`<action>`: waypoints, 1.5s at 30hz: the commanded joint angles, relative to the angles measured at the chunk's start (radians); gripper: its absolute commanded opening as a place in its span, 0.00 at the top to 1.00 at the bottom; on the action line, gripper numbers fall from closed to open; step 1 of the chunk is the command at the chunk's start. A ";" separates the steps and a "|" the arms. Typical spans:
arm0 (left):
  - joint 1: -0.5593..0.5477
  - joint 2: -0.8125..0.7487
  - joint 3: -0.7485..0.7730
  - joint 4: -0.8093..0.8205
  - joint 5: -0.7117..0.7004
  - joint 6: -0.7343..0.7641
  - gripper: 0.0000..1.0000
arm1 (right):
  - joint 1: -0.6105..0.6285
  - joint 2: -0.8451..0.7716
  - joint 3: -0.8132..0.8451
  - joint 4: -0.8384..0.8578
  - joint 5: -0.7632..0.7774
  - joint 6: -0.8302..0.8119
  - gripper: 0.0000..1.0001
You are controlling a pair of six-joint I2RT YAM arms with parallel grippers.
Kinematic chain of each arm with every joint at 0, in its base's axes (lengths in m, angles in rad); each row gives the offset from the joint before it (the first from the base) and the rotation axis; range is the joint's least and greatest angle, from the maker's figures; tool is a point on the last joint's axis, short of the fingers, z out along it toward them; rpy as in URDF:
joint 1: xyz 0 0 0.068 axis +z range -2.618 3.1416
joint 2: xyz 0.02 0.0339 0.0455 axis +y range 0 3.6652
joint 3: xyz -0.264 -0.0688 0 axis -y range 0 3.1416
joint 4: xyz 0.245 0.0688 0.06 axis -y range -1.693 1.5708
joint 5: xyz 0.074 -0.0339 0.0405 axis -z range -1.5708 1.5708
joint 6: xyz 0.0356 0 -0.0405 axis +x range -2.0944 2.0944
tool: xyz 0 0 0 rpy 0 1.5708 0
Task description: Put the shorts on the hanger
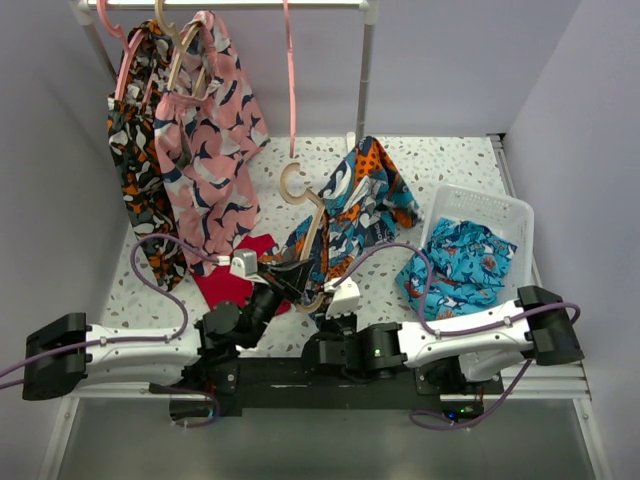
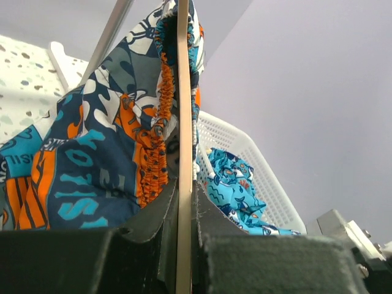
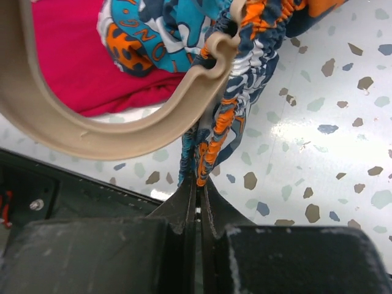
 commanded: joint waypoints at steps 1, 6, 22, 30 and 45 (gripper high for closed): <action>-0.007 0.014 0.143 0.025 0.002 0.098 1.00 | 0.008 -0.081 -0.014 0.065 -0.070 -0.124 1.00; -0.053 0.095 0.232 -0.109 -0.069 0.106 1.00 | 0.010 -0.126 -0.002 0.082 -0.113 -0.182 1.00; -0.152 0.226 0.254 -0.010 -0.333 0.241 1.00 | 0.010 -0.252 0.052 -0.149 -0.087 -0.062 1.00; -0.152 0.249 0.281 -0.018 -0.376 0.266 1.00 | 0.010 -0.279 0.044 -0.160 -0.109 -0.056 1.00; -0.153 0.305 0.314 -0.040 -0.342 0.200 1.00 | 0.008 -0.206 0.143 -0.044 -0.133 -0.194 1.00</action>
